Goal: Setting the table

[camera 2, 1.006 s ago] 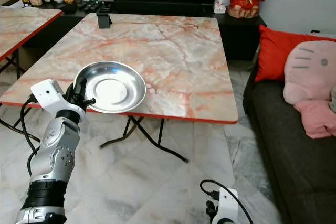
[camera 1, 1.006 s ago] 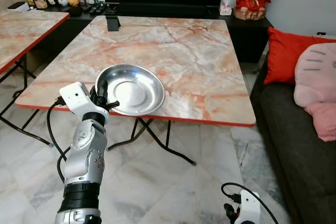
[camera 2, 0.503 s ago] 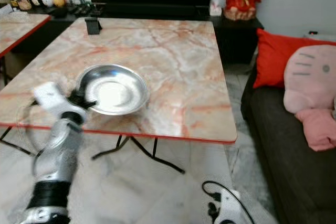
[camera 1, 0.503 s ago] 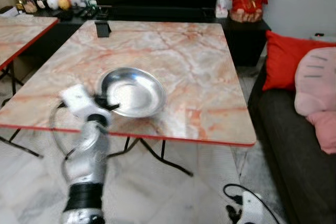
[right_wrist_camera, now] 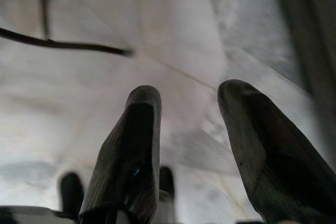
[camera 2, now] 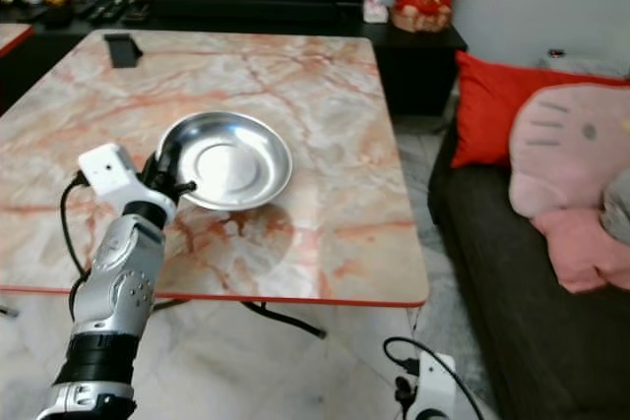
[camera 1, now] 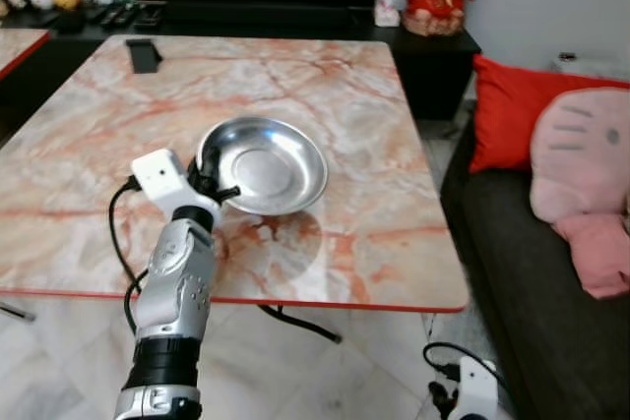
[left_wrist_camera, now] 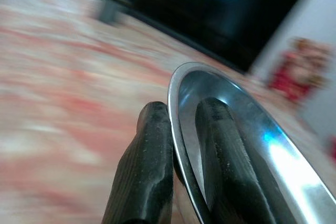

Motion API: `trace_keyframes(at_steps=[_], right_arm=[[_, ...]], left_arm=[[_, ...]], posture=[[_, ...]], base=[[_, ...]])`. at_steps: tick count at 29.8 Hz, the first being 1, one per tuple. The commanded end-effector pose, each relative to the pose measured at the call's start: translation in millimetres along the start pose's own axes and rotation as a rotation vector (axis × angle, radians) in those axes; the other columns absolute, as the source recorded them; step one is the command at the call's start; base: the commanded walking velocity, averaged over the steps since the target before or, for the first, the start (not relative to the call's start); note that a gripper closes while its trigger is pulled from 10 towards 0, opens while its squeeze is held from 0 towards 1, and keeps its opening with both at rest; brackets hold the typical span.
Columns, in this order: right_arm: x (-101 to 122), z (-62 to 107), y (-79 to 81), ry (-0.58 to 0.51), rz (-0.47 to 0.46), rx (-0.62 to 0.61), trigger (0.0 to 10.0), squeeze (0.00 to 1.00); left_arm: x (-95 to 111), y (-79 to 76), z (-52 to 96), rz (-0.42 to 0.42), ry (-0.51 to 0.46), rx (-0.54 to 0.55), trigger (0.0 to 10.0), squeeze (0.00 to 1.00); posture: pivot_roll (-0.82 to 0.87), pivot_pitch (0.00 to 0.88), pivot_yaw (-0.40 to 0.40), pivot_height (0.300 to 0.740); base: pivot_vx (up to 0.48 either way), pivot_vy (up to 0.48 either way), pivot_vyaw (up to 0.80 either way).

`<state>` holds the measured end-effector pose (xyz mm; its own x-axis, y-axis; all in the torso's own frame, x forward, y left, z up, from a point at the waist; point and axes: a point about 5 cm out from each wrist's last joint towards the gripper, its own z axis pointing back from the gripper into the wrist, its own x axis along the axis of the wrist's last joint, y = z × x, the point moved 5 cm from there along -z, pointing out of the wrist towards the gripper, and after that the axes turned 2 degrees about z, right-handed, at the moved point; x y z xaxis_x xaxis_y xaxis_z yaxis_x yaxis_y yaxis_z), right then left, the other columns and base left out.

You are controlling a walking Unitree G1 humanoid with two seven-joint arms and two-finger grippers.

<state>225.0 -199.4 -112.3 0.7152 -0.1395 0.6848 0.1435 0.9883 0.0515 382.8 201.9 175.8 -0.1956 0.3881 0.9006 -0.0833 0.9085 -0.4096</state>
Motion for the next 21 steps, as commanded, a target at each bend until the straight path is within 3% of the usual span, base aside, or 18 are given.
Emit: trace_keyframes(at_steps=[1,7,10,15,21], right_arm=[[-12.4,2.9,0.0,0.032,-0.013,-0.002,10.0,0.00],[-12.4,2.8,0.0,0.034,-0.010,-0.001,10.0,0.00],[-12.3,2.8,-0.1,0.035,-0.009,0.000,10.0,0.00],[-12.3,2.8,0.1,0.034,-0.008,0.001,10.0,0.00],[-12.7,2.8,0.6,0.036,-0.007,0.004,10.0,0.00]], left_arm=[[2.2,-1.2,-2.0,0.009,-0.006,0.007,10.0,0.00],[-3.6,20.7,-4.7,0.066,0.027,0.114,10.0,0.00],[-8.3,23.4,-4.8,0.089,0.050,0.129,10.0,0.00],[-8.8,27.5,-6.2,0.075,0.053,0.143,10.0,0.00],[-12.5,43.5,-7.1,0.050,0.064,0.227,10.0,0.00]], posture=[[0.04,0.000,-0.026,0.740],[0.04,0.000,-0.026,0.740],[0.04,0.000,-0.027,0.740],[0.04,0.000,-0.027,0.740],[0.04,0.000,-0.025,0.740]], base=[[0.000,0.000,0.00],[0.000,0.000,0.00],[0.000,0.000,0.00],[0.000,0.000,0.00],[0.000,0.000,0.00]])
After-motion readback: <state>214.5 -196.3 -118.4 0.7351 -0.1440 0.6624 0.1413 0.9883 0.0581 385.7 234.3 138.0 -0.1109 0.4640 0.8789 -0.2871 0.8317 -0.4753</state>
